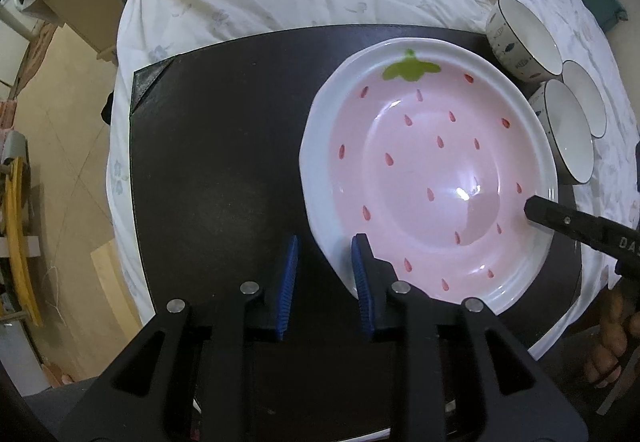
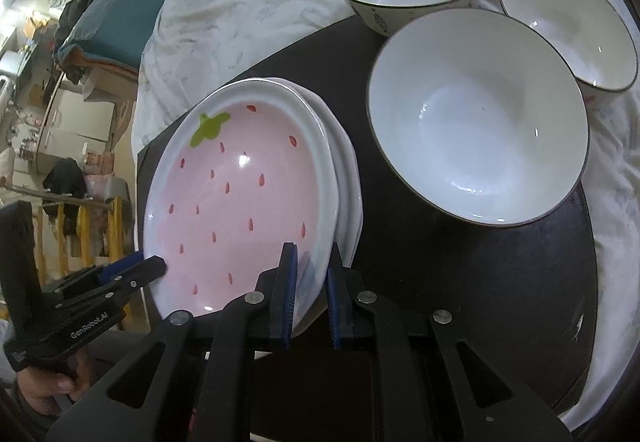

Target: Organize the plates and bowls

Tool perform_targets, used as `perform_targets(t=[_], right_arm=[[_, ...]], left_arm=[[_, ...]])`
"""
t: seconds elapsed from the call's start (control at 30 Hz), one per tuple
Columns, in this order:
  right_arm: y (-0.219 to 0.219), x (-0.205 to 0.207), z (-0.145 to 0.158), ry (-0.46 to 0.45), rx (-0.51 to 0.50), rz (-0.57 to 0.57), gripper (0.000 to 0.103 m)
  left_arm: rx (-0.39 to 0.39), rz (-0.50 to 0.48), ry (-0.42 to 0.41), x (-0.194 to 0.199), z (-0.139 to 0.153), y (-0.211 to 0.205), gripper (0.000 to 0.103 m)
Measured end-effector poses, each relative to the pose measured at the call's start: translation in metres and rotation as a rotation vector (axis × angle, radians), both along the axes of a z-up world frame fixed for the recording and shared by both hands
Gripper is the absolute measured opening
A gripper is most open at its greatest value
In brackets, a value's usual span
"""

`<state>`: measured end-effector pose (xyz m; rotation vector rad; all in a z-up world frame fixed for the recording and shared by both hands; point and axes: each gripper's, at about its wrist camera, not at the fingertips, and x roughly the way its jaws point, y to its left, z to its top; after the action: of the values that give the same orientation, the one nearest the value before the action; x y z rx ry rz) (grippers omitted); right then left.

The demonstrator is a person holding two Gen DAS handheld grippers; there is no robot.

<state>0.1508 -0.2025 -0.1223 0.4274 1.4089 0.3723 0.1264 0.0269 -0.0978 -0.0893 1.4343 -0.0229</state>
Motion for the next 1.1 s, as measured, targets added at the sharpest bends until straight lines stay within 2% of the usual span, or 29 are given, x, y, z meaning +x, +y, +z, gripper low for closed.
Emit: perform_targets(t=[0.1, 0.3, 0.53, 0.6, 0.67, 0.7, 0.8, 0.93, 1.1], right_arm=[[-0.006, 0.000, -0.004, 0.053, 0.059, -0.036, 0.018], [-0.005, 0.000, -0.001, 0.070, 0.057, -0.021, 0.018], [-0.003, 0.000, 0.005, 0.076, 0.033, -0.007, 0.019], [-0.004, -0.001, 0.005, 0.083, 0.026, -0.004, 0.019], [-0.006, -0.002, 0.005, 0.102, -0.007, -0.002, 0.020], [-0.007, -0.003, 0.005, 0.108, -0.011, 0.000, 0.021], [-0.003, -0.004, 0.007, 0.083, -0.026, 0.026, 0.021], [-0.001, -0.005, 0.007, 0.065, -0.050, 0.037, 0.021], [-0.002, -0.008, 0.014, 0.029, -0.088, 0.052, 0.021]], left_arm=[[0.004, -0.001, -0.001, 0.000, 0.000, 0.000, 0.026], [0.011, -0.006, -0.002, -0.001, 0.000, -0.001, 0.026], [0.017, -0.005, 0.005, -0.002, -0.002, -0.001, 0.026], [-0.002, 0.000, -0.003, -0.003, 0.000, 0.000, 0.027], [0.019, -0.002, 0.000, -0.003, 0.000, -0.001, 0.027], [-0.002, 0.005, 0.005, -0.003, -0.001, 0.001, 0.027], [-0.032, 0.023, 0.014, -0.003, -0.002, 0.004, 0.027], [-0.001, 0.012, -0.021, -0.006, 0.005, 0.002, 0.028], [0.022, -0.011, -0.085, -0.012, 0.021, -0.001, 0.047]])
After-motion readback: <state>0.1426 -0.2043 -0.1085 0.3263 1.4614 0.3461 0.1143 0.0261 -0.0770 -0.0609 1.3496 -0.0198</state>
